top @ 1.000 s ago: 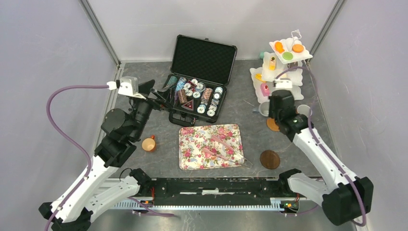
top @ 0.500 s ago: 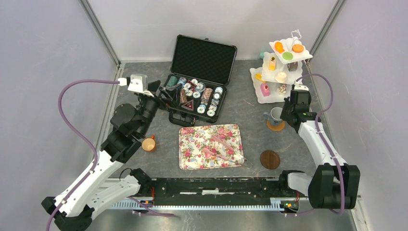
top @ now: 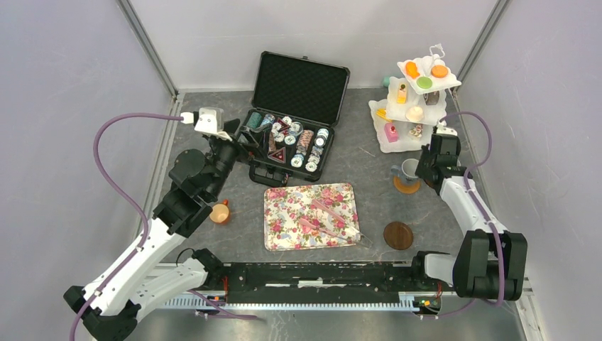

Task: Serve the afternoon tea

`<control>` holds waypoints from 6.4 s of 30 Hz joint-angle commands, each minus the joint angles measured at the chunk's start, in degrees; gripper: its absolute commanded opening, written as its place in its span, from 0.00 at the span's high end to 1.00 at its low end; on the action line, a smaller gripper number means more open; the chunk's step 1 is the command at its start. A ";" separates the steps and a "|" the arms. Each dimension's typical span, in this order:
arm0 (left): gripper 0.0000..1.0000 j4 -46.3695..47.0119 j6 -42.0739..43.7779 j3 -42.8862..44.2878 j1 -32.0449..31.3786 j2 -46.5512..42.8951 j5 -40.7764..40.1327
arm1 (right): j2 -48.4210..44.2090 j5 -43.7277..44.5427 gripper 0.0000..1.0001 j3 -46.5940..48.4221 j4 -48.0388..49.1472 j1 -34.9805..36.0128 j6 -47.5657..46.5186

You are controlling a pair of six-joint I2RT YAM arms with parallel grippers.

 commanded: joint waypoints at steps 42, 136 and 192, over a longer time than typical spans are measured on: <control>0.00 1.38 -2.49 1.64 0.27 -0.23 5.13 | -34.72 -6.76 0.38 -13.67 -20.48 27.19 7.73; 0.00 1.39 0.77 1.13 0.96 -5.23 -1.71 | 7.33 2.75 0.35 3.25 20.90 41.59 2.32; 0.00 1.90 -0.72 0.03 1.32 -6.09 -7.57 | 36.83 -18.79 1.00 35.30 23.40 66.95 9.92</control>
